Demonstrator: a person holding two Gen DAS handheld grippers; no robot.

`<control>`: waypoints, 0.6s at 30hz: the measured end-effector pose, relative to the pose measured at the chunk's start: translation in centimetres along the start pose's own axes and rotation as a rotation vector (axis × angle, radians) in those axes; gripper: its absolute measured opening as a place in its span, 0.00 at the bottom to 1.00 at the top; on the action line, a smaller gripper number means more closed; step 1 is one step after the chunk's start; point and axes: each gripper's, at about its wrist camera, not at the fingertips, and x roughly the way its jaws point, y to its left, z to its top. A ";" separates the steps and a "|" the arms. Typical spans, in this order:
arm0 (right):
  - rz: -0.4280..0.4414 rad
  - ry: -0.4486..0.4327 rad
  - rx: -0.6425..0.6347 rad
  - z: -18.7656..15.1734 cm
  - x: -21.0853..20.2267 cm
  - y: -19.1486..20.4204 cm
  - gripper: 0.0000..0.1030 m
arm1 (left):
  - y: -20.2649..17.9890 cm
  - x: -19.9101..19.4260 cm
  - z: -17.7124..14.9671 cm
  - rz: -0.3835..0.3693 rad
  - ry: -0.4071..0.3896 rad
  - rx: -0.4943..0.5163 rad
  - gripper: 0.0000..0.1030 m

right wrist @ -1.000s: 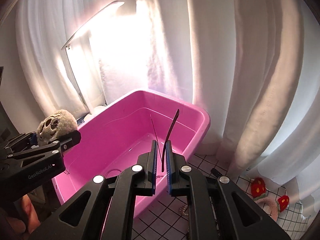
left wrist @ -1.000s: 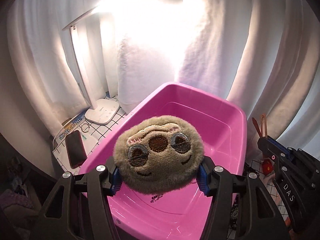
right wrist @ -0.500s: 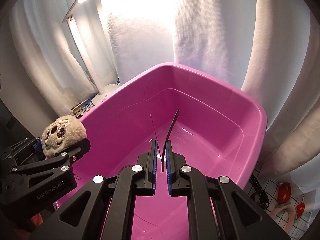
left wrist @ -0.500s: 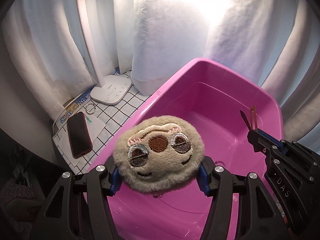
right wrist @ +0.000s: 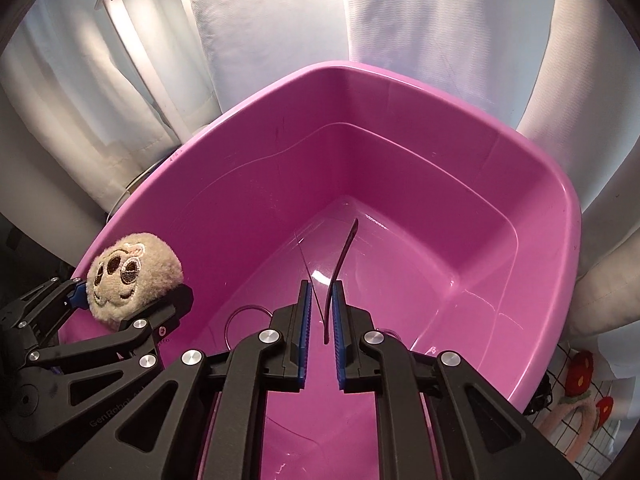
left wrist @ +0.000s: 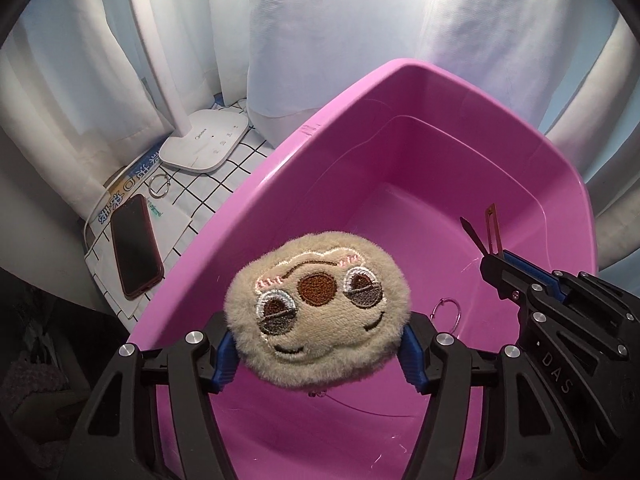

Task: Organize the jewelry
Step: 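Carry the sloth keychain and hairpins over the pink tub and release them, then withdraw both tools from the tub toward the remaining items on the table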

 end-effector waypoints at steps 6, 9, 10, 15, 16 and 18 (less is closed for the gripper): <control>-0.041 -0.001 0.014 0.4 -0.1 -0.6 0.45 | 0.5 0.7 0.1 0.026 0.031 -0.013 0.74; -0.049 -0.012 0.020 0.5 -0.2 -0.7 0.47 | 0.5 0.7 0.1 0.024 0.033 -0.008 0.75; -0.052 -0.013 0.018 0.5 -0.3 -0.7 0.47 | 0.4 0.7 0.1 0.029 0.033 -0.005 0.76; -0.067 -0.044 0.022 0.1 -1.4 -1.0 0.49 | 0.4 0.3 0.0 0.025 0.024 -0.002 0.81; -0.067 -0.051 0.024 0.1 -1.7 -1.0 0.50 | 0.4 0.2 0.0 0.026 0.021 -0.001 0.81; -0.060 -0.072 0.030 0.0 -2.5 -1.2 0.51 | 0.3 -0.3 -0.1 0.028 0.007 0.003 0.83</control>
